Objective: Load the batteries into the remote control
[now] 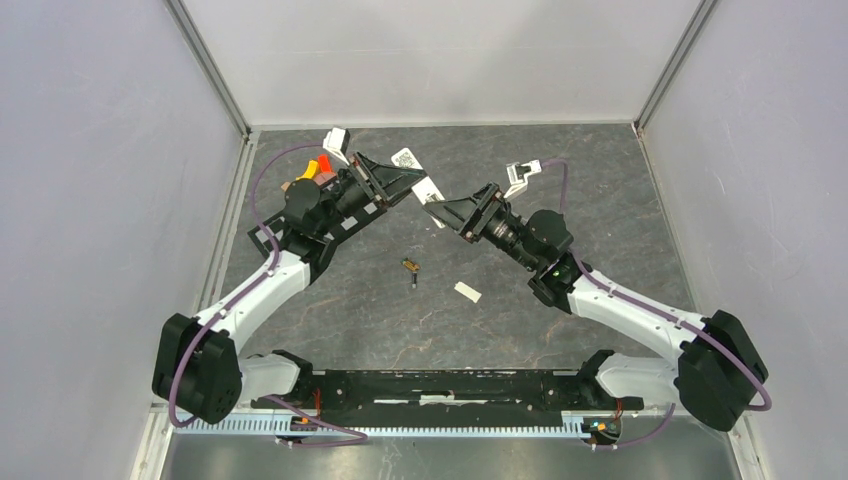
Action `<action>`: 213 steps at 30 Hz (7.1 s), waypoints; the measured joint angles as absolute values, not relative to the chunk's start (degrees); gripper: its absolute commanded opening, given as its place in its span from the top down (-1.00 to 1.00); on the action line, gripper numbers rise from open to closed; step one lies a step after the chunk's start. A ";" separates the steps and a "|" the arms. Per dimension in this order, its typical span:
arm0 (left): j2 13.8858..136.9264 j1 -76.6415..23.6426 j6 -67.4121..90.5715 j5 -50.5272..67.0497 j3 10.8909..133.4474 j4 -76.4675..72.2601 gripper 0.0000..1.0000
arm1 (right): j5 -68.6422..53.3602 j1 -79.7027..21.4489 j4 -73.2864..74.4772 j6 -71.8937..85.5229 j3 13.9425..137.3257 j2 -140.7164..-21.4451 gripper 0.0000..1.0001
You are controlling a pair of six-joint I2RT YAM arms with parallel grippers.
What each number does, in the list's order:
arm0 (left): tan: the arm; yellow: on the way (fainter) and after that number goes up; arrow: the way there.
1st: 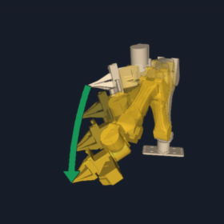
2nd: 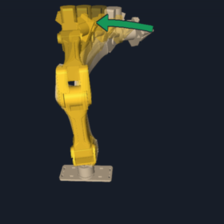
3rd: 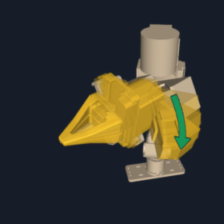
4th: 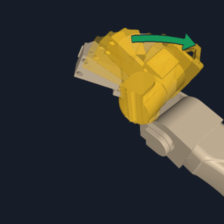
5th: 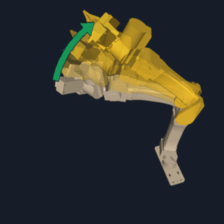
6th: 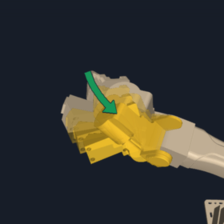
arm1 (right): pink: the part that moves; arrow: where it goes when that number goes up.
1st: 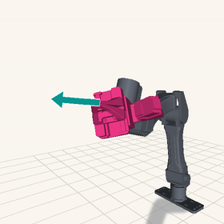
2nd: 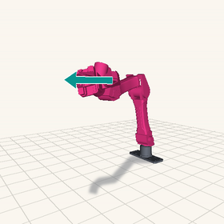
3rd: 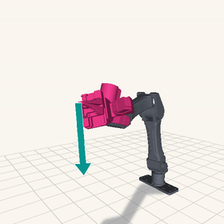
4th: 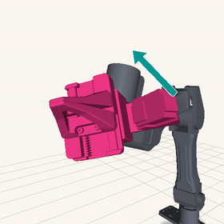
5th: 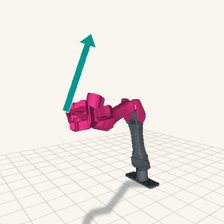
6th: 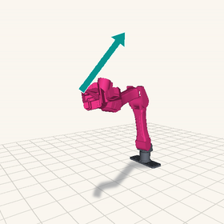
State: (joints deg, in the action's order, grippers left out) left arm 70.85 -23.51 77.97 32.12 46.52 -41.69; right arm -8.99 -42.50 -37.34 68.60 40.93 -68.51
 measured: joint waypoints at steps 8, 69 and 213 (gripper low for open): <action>70.76 -23.55 76.55 32.08 45.32 -40.51 0.96 | -9.47 -41.04 -37.47 65.69 39.53 -67.07 -0.58; 39.92 -14.81 39.38 -0.86 43.57 23.97 0.96 | 8.47 -54.17 15.53 20.38 66.30 -100.97 -0.22; 61.91 -22.98 68.64 29.23 25.52 -31.14 0.96 | 5.26 -55.27 20.49 21.71 63.66 -75.11 0.21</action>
